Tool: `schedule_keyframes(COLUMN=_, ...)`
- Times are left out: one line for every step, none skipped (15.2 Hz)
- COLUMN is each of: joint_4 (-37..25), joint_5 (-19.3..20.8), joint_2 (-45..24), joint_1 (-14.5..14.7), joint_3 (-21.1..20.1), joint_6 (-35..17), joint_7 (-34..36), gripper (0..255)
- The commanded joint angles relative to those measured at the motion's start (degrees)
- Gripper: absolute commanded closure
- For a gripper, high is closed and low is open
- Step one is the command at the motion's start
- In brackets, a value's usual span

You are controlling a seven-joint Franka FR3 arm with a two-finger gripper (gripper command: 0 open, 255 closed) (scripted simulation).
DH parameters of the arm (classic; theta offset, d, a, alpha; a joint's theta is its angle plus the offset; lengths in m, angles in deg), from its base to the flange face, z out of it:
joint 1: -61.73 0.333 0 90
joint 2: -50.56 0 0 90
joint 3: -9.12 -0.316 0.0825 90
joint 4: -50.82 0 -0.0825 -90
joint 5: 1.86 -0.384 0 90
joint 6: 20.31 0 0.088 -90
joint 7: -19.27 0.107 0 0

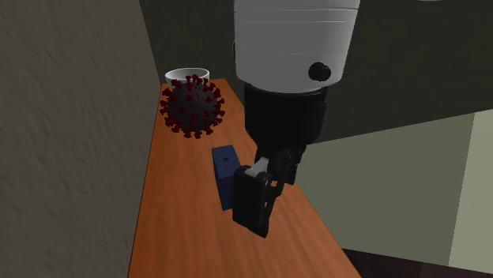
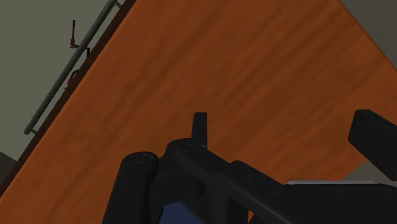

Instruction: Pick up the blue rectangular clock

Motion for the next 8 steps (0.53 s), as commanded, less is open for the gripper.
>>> schedule_keyframes(joint_4=-2.52, joint_5=0.25, joint_2=-3.87, joint_1=-0.83, joint_3=0.66, joint_6=-1.67, joint_7=1.13, gripper=0)
schedule_keyframes(joint_4=-3.74, joint_5=0.34, joint_2=-5.63, joint_1=-1.24, joint_3=1.02, joint_6=-2.37, joint_7=1.63, gripper=0)
schedule_keyframes(joint_4=-5.0, joint_5=0.4, joint_2=-7.39, joint_1=-1.64, joint_3=1.4, joint_6=-3.02, joint_7=2.11, gripper=0)
schedule_keyframes(joint_4=-6.31, joint_5=0.45, joint_2=-9.15, joint_1=-2.04, joint_3=1.79, joint_6=-3.62, joint_7=2.59, gripper=0)
schedule_keyframes(joint_4=-7.66, joint_5=0.47, joint_2=-10.9, joint_1=-2.44, joint_3=2.18, joint_6=-4.17, joint_7=3.06, gripper=0)
schedule_keyframes(joint_4=-9.05, joint_5=0.47, joint_2=-12.65, joint_1=-2.83, joint_3=2.58, joint_6=-4.67, joint_7=3.51, gripper=0)
schedule_keyframes(joint_4=-10.48, joint_5=0.43, joint_2=-14.4, joint_1=-3.23, joint_3=2.98, joint_6=-5.12, joint_7=3.96, gripper=0)
schedule_keyframes(joint_4=-11.96, joint_5=0.38, joint_2=-16.14, joint_1=-3.64, joint_3=3.39, joint_6=-5.53, joint_7=4.39, gripper=0)
